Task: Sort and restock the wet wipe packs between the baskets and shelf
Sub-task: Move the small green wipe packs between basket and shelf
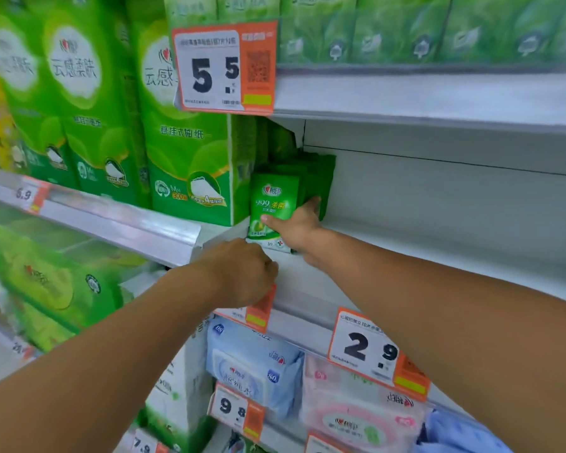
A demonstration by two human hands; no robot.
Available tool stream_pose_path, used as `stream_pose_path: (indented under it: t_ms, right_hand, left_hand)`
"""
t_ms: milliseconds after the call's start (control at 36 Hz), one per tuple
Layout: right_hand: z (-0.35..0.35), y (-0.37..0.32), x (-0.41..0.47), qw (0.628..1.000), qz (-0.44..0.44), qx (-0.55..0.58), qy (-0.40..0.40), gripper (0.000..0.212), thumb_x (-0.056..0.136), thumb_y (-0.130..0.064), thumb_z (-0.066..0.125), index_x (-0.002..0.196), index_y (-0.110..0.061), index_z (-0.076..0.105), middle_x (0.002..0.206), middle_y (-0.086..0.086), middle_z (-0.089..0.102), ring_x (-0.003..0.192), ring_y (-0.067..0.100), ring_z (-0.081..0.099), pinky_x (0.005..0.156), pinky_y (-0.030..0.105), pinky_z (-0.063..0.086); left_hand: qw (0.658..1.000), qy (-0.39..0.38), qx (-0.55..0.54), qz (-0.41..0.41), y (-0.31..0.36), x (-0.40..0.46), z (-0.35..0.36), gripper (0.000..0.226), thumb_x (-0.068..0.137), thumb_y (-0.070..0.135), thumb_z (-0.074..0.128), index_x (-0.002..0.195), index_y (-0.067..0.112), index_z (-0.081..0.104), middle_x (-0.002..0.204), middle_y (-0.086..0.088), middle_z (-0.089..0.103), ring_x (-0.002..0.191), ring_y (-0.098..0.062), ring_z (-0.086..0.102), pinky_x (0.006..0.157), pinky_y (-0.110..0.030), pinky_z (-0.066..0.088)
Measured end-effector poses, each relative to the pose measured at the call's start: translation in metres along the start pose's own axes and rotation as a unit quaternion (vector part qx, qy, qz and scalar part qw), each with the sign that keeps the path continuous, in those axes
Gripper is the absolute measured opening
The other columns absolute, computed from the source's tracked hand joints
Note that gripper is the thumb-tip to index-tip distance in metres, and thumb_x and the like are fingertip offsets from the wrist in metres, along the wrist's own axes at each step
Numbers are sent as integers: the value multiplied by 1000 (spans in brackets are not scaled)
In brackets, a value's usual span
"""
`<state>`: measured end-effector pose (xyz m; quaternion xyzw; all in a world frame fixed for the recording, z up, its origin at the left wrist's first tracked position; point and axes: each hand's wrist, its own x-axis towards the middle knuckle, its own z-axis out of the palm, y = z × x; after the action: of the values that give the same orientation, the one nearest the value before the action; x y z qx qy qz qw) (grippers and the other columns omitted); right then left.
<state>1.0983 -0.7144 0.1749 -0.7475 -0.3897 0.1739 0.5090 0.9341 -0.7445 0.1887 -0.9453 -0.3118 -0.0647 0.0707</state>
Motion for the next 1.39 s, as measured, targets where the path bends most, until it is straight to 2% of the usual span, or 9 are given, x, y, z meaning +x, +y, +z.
stream_pose_path:
  t_ms: [361,500,583,722,806,944,1111,1278,1389]
  right_hand:
    - [-19,29,13,995,62,-12,-76,172,5,-90,72,147,0,36,143,11,54,126,26,56,104,41,49]
    - [-49,-2,-41,993,38,-31,-103,78,81,-50,77,135,0,51,131,6,56,118,24,56,98,32,46]
    - [-76,-14,-91,993,-43,-87,-73,68,85,-48,74,134,-5,54,120,-1,57,106,16,55,91,27,45]
    - [-119,15,-256,962,-246,-8,116,17,90,-20,67,106,-15,68,107,-3,68,101,5,64,84,21,53]
    - [-103,88,-346,973,-187,-24,131,2,88,-12,66,88,-14,66,84,-4,68,76,0,63,67,14,47]
    - [-71,242,-471,965,122,-185,-141,43,78,-32,83,114,-16,66,102,-2,67,96,17,66,84,34,53]
    - [-64,272,-519,927,264,-183,-195,117,51,-46,96,147,-17,35,141,8,38,130,24,44,107,39,41]
    - [-60,318,-508,882,458,93,-59,119,6,-59,94,111,-14,64,110,5,72,97,24,70,90,48,57]
    - [-51,285,-507,851,505,135,-47,137,34,-58,95,147,-10,34,144,8,50,128,33,52,105,50,45]
  left_hand:
    - [999,-45,-3,-24,10,-6,-8,38,102,32,27,71,16,41,109,-16,61,93,-31,52,75,-33,35]
    - [998,-34,-38,-46,15,-17,-7,34,103,28,26,94,15,56,120,-15,60,114,-35,53,93,-40,39]
    - [988,96,-103,-56,19,-43,6,41,101,36,25,112,21,62,123,-4,59,121,-27,50,113,-51,24]
    - [882,358,-306,-28,69,-145,61,24,96,29,50,104,11,64,105,-9,61,98,-26,56,83,-34,44]
    - [907,189,-370,-71,117,-215,127,20,90,32,60,98,14,65,96,-4,64,88,-22,60,75,-30,45]
    - [943,-220,-247,-29,170,-301,196,45,84,41,69,123,23,58,126,-3,59,116,-25,58,92,-36,50]
    - [921,-275,-266,-71,163,-349,210,91,77,42,78,150,18,28,155,-6,26,135,-29,41,107,-38,41]
    - [848,-260,-378,-264,168,-339,217,85,80,49,76,144,8,39,141,-9,51,127,-28,52,92,-29,43]
    - [824,-303,-390,-278,174,-337,226,100,72,61,77,146,11,33,142,-8,51,127,-30,52,100,-37,47]
